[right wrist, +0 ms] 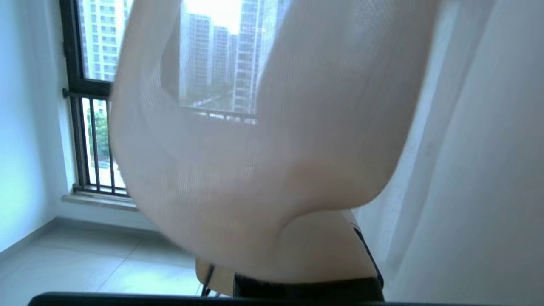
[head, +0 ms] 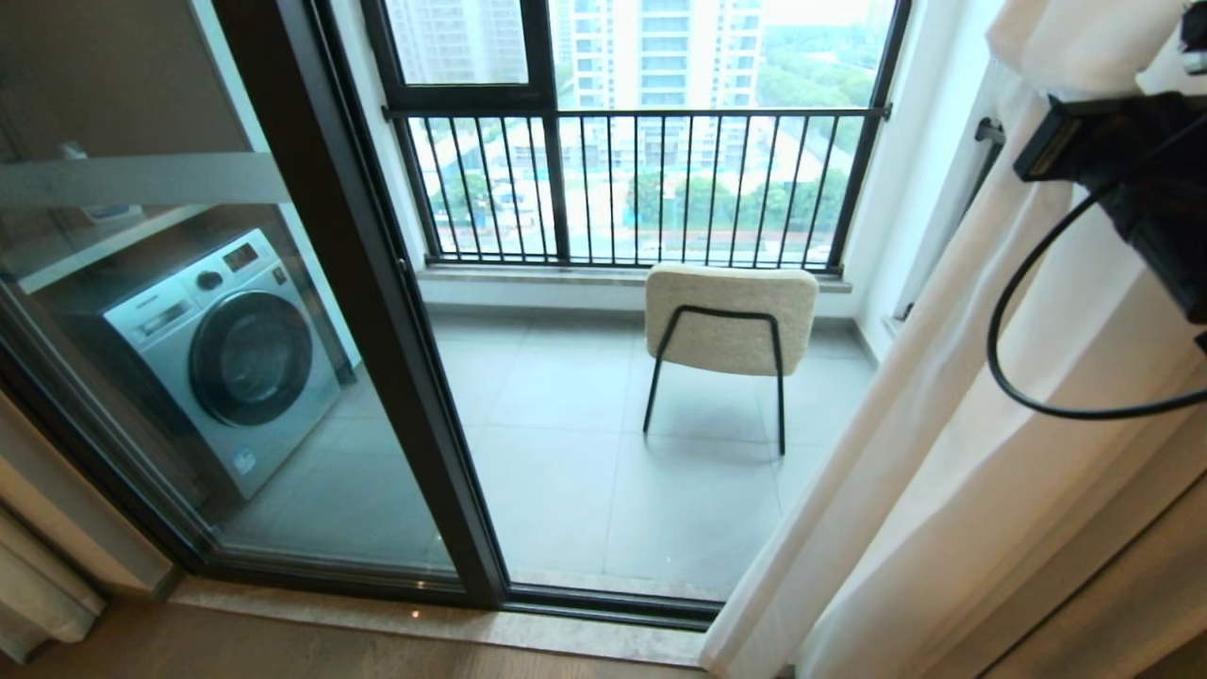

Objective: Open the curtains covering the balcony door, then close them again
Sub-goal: Close the inner curtains on both sides

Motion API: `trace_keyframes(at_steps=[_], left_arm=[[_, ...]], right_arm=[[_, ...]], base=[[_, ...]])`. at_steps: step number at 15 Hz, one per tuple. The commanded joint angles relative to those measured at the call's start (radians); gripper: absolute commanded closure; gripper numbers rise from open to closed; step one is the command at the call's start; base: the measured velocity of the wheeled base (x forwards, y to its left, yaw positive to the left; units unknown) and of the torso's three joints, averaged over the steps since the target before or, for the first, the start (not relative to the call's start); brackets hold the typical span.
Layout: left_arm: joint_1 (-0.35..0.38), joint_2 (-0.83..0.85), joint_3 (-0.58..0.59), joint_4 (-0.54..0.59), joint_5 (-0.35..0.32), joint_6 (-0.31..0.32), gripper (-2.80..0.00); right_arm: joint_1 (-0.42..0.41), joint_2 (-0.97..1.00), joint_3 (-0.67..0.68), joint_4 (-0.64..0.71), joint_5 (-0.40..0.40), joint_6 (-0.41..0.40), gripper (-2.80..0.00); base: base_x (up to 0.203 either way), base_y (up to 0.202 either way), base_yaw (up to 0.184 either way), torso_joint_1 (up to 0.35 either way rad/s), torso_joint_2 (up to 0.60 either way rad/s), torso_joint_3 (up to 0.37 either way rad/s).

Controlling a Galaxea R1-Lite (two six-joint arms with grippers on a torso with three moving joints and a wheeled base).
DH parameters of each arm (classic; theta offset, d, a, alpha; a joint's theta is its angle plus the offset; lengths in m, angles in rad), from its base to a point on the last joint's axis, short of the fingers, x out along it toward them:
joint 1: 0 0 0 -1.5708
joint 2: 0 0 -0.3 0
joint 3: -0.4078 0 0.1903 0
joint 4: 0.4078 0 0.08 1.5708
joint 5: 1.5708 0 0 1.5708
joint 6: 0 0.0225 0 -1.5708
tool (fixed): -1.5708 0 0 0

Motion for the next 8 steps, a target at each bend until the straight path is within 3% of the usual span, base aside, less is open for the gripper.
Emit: trace_keyframes(at_steps=[1, 3, 8], left_arm=[[0.0, 0.0, 0.0, 0.0, -0.001, 0.0, 0.0], [0.0, 0.0, 0.0, 0.001, -0.001, 0.002, 0.0], [0.001, 0.0, 0.0, 0.001, -0.001, 0.002, 0.0]], right_arm=[[0.002, 0.0, 0.001, -0.004, 0.0, -0.001, 0.0], [0.001, -0.001, 0.004, -0.004, 0.0, -0.001, 0.0], [0.001, -0.008, 0.009, -0.004, 0.0, -0.001, 0.0]], base=[[0.0, 0.12, -0.001, 0.007, 0.0, 0.005], [0.0, 0.123, -0.003, 0.0, 0.0, 0.004], [0.0, 0.0, 0.0, 0.0, 0.0, 0.0]])
